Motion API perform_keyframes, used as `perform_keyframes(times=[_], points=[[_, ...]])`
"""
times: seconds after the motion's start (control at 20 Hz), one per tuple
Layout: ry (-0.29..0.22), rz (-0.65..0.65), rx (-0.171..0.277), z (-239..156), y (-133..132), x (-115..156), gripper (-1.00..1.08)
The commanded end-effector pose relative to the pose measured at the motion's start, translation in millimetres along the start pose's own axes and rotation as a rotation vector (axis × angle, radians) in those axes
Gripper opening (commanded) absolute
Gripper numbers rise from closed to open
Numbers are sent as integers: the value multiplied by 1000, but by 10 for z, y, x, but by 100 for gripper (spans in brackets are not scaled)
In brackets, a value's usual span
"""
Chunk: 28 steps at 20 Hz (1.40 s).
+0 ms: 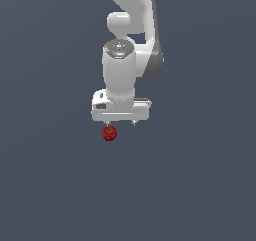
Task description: Pick up the object and move it to a goal position.
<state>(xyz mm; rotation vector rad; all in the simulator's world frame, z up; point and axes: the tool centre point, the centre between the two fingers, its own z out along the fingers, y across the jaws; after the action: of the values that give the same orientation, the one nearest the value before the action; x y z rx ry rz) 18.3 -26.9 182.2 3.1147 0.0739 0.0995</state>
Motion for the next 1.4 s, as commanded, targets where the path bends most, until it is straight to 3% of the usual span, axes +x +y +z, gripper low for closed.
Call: perform_keyframes(times=[0.0, 0.85, 1.35], points=[[-5, -38, 1, 66, 52, -29, 100], [-45, -391, 25, 649, 477, -342, 100], [-54, -506, 40, 827, 596, -459, 100]])
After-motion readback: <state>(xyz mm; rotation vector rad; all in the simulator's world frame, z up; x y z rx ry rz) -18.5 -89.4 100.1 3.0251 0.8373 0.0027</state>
